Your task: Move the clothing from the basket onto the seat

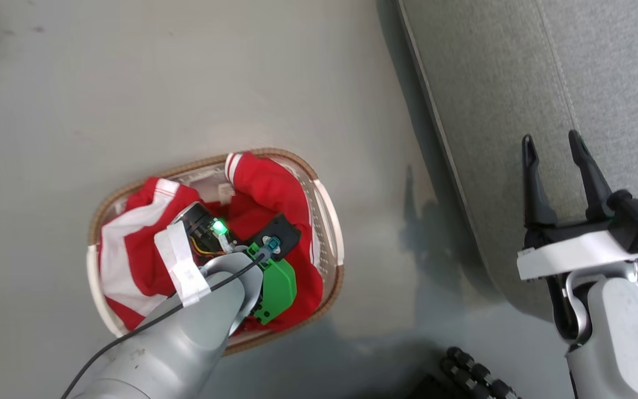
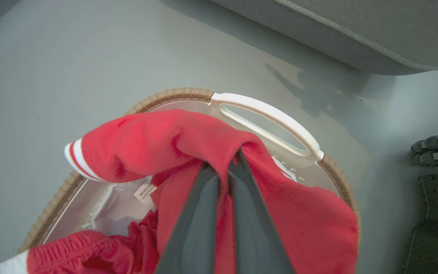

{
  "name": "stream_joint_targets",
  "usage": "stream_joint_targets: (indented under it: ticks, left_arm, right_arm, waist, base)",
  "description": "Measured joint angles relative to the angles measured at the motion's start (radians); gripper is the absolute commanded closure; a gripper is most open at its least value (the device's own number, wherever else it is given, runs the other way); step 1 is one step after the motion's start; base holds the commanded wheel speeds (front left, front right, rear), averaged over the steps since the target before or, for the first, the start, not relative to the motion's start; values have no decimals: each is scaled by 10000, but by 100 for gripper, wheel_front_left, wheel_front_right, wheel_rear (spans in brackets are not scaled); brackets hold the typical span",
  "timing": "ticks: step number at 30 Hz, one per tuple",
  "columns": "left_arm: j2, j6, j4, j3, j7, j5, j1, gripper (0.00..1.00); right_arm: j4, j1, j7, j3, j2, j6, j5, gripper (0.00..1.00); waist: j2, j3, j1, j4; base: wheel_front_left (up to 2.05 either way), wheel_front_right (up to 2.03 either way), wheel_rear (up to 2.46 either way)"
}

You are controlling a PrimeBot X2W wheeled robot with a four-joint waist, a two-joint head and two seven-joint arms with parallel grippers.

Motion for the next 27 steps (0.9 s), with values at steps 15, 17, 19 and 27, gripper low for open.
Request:
stream_joint_targets:
  ticks: [15, 17, 19, 27]
  left_arm:
    - [1367, -90, -3164, -50, -96, -268, 191, 100]
    - [1561, -90, -3638, 6, 2, -314, -128, 100]
    - [1728, -90, -4029, 42, 267, -456, -315, 100]
    - [2759, -104, -5453, 422, 930, -744, -1413, 100]
  right_arm:
    - [407, 1185, 0, -240, 0, 2, -872, 0]
    - [479, 1343, 0, -190, -4, 0, -928, 0]
    - [529, 1476, 0, -50, -2, 2, -986, 0]
    - [621, 1928, 0, 627, -6, 0, -1087, 0]
  waist:
    - [-1, -2959, -1, 1119]
    - [0, -3424, -1, 1255]
    - [-1, -3848, -1, 1363]
    - [-1, -5650, -2, 1641]
  base:
    - [0, 0, 0]
    - [0, 0, 0]
    - [0, 0, 0]
    - [0, 0, 0]
